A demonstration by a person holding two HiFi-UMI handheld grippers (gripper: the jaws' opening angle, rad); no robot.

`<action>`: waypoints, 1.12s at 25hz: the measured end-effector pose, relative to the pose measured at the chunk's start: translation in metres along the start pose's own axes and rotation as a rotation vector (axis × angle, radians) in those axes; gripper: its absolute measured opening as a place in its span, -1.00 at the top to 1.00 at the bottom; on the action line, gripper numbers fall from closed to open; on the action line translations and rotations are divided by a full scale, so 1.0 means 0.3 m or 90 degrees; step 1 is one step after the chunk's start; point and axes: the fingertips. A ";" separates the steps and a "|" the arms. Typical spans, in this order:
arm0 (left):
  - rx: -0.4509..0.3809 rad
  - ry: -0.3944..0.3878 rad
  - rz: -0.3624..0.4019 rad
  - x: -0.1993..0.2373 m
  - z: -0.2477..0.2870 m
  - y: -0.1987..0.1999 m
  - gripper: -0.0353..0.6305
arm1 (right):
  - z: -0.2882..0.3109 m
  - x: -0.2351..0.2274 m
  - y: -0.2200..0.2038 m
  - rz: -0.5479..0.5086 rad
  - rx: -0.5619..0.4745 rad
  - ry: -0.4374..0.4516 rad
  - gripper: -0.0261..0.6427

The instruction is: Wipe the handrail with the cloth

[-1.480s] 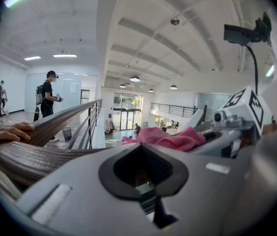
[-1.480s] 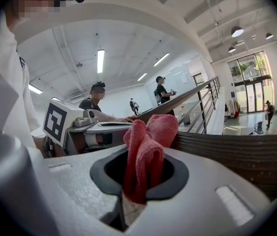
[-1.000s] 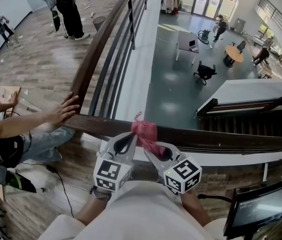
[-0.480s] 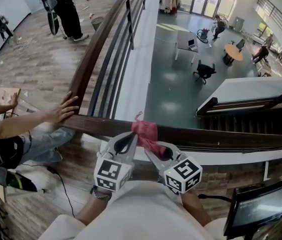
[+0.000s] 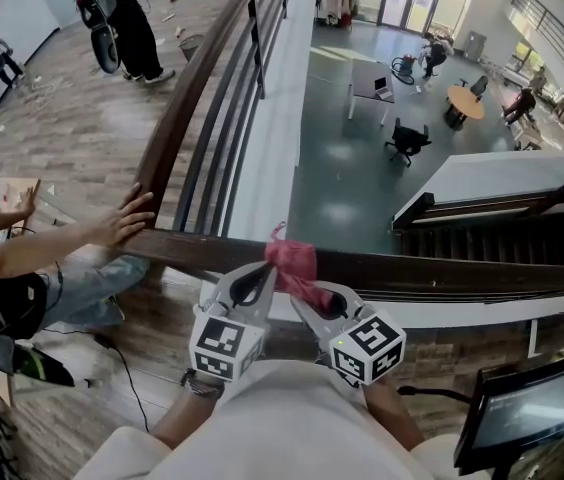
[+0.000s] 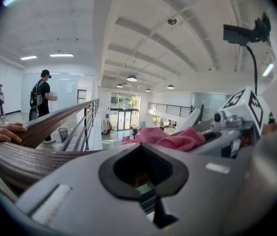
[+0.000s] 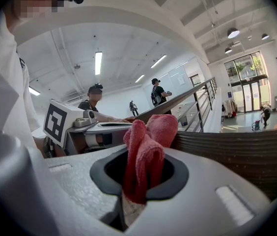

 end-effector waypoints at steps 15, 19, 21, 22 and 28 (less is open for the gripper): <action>0.006 0.005 0.010 -0.001 0.008 -0.017 0.88 | 0.004 -0.007 -0.013 0.003 -0.006 0.006 0.74; 0.009 0.005 0.006 -0.008 0.009 -0.012 0.88 | -0.004 -0.009 -0.011 0.005 -0.007 0.006 0.74; 0.009 0.004 0.003 -0.012 0.013 -0.018 0.88 | -0.006 -0.012 -0.017 0.007 -0.007 0.005 0.74; 0.012 0.004 0.003 -0.013 0.013 -0.024 0.88 | -0.007 -0.013 -0.020 0.008 -0.008 0.006 0.74; 0.009 0.009 0.004 -0.020 0.012 -0.015 0.88 | -0.015 -0.012 -0.015 0.010 -0.014 0.010 0.74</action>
Point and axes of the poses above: the fingertips, and each gripper's own axes: z forward along the fingers, x to its left, y out of its top, and after that the axes turned 2 degrees about x, right-handed
